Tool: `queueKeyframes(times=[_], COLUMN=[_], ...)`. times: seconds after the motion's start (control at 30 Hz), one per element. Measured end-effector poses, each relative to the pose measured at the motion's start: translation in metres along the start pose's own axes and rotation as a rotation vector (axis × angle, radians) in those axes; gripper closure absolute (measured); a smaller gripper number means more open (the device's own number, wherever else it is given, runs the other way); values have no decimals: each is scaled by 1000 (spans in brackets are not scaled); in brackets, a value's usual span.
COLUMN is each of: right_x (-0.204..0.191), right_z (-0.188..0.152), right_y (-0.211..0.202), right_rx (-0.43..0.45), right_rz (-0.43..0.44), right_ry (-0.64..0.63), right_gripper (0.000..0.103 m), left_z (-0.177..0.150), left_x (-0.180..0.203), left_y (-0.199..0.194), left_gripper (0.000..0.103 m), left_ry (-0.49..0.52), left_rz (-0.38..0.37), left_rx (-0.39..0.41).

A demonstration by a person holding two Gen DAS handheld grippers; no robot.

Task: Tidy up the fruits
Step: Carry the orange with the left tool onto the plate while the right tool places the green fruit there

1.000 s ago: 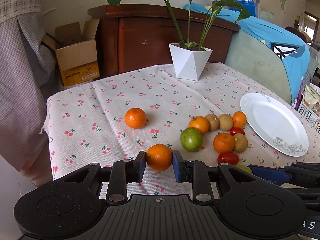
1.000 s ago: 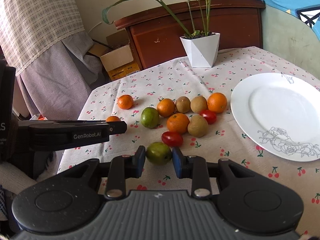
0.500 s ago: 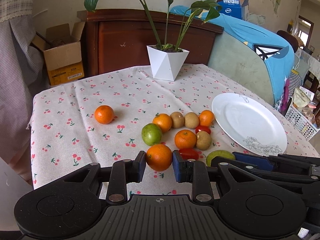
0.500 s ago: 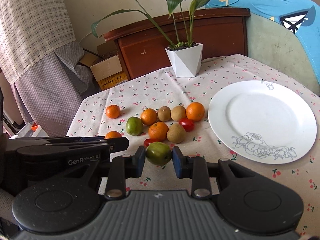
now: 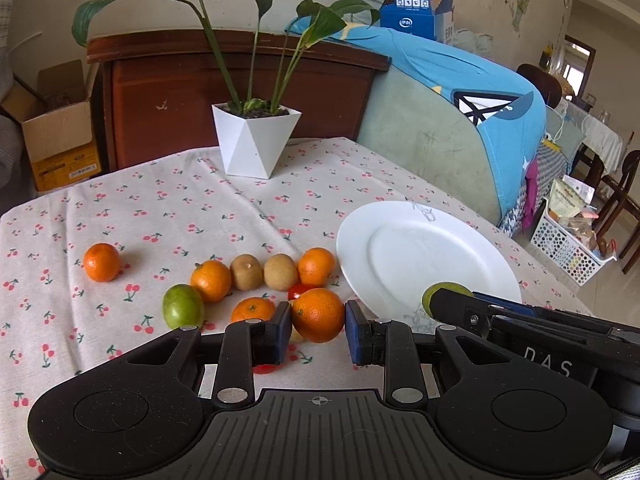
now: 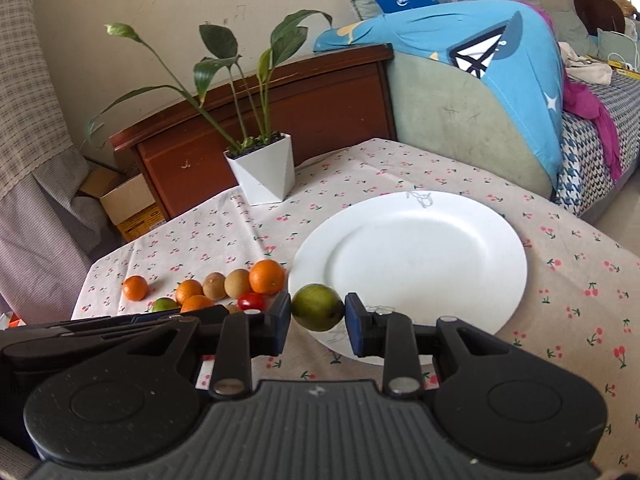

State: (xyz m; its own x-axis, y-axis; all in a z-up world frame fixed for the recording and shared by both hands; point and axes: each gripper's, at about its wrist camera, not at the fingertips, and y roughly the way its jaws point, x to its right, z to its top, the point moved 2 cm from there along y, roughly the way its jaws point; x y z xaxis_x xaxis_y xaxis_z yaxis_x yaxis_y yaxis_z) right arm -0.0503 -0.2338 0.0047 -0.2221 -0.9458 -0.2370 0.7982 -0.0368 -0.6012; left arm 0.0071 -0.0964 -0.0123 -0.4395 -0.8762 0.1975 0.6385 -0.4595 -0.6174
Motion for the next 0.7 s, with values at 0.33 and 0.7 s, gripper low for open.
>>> queueKeyframes(times=[0.33,0.7], right_x=[30,49], right_z=[0,0], right_y=[5,6], right_rx=[-15,-19], right_rz=[-77,-110], right_ry=[105,203], right_gripper=[74,70], left_z=[4,4], left_x=[29,36], left_y=[29,45], left_gripper=[77,55], left_ry=[12,-3], left_rz=[-61,-44], left_rx=[-21,-38])
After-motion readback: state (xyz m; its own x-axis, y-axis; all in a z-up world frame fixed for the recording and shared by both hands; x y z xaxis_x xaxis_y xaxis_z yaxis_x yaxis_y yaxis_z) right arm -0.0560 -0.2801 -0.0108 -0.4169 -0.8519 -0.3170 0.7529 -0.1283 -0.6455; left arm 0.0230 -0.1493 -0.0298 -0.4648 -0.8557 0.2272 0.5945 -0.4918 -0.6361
